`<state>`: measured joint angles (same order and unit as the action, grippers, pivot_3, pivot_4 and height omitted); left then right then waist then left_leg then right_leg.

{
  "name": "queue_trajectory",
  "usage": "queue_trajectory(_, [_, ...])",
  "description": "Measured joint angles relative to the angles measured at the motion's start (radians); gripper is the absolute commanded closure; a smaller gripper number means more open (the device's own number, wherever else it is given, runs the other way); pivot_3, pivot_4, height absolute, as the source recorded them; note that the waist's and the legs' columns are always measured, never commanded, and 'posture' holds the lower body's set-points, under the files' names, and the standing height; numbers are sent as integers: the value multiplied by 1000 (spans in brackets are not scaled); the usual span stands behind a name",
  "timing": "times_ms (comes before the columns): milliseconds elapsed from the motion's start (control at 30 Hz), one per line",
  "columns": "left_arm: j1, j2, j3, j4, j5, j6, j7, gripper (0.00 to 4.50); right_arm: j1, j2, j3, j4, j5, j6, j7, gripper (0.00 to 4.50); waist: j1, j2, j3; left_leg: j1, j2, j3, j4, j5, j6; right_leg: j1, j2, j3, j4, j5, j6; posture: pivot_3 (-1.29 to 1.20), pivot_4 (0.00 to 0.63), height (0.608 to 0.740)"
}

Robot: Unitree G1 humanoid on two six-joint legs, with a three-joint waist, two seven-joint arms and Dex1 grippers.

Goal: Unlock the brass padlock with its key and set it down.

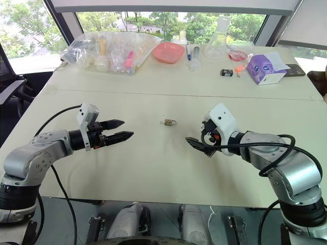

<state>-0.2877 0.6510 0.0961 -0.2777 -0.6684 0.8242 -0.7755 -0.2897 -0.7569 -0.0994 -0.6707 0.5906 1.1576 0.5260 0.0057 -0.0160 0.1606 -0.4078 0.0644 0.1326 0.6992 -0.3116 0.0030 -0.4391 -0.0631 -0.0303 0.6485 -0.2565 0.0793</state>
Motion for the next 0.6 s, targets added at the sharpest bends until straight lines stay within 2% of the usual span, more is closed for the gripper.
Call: queue_trajectory(600, [-11, -22, 6, 0, -30, 13, 14, 600, 0, -5, 31, 12, -26, -77, 8, 0, 0, 0, 0, 0, 0, 0, 0, 0, 0, 0, 0, 0, 0, 0, 0, 0, 150, 733])
